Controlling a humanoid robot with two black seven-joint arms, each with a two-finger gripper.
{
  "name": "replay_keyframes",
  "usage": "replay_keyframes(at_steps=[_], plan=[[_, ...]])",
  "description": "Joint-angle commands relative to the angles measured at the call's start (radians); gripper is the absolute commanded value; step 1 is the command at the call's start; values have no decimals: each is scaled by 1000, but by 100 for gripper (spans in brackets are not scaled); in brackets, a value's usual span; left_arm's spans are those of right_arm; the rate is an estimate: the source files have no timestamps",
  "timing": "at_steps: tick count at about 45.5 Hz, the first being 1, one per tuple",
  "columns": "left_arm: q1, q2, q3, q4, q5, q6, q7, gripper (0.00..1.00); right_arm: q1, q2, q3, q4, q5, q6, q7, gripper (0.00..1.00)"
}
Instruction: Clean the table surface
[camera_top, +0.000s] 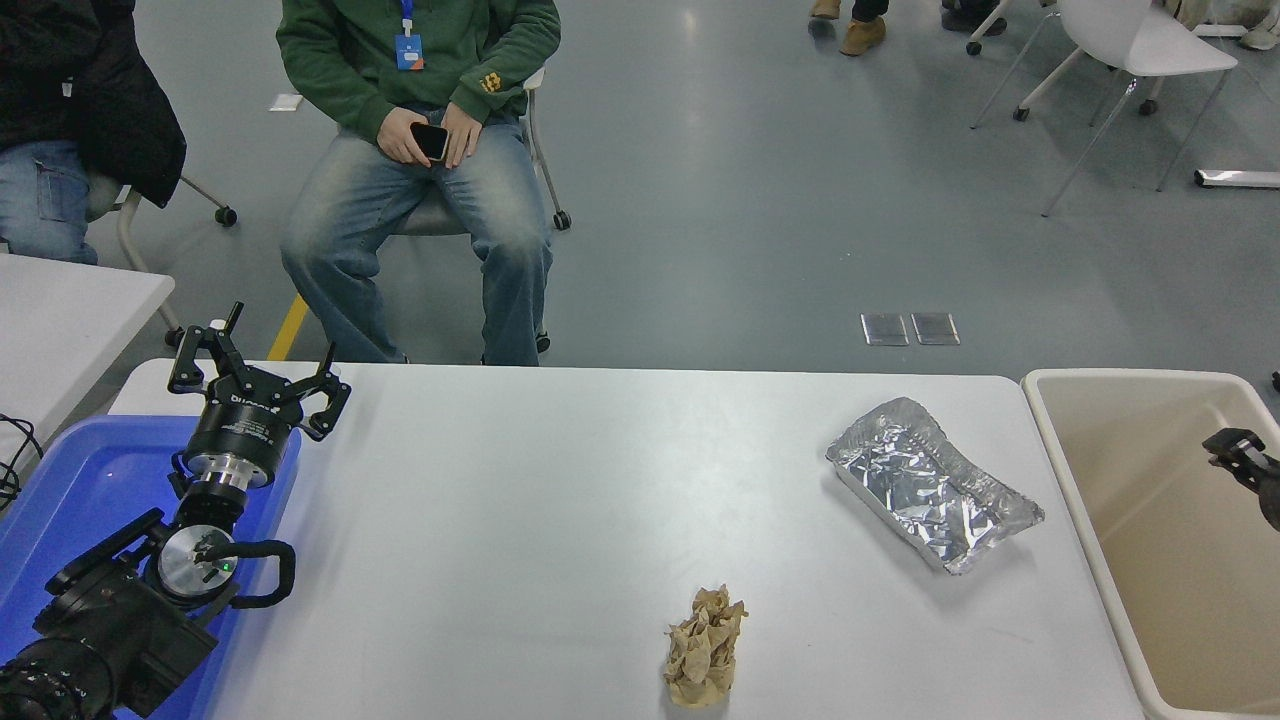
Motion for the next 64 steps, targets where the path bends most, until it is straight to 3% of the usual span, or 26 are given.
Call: replay_keyframes(at_steps=[1,22,36,50,64], plan=[[0,0,0,0,-1,0,-1,100,14,-4,92,41,54,0,2,100],[0,0,0,0,1,0,-1,100,33,-30,302,305,71,0,5,100],[0,0,0,0,-1,0,1,100,40,-25,370,483,313,-5,3,100],[0,0,0,0,-1,0,-1,100,25,76,408,529,479,-8,3,100],[0,1,0,0,1,0,1,100,-39,237,571,535,489,-8,12,100]])
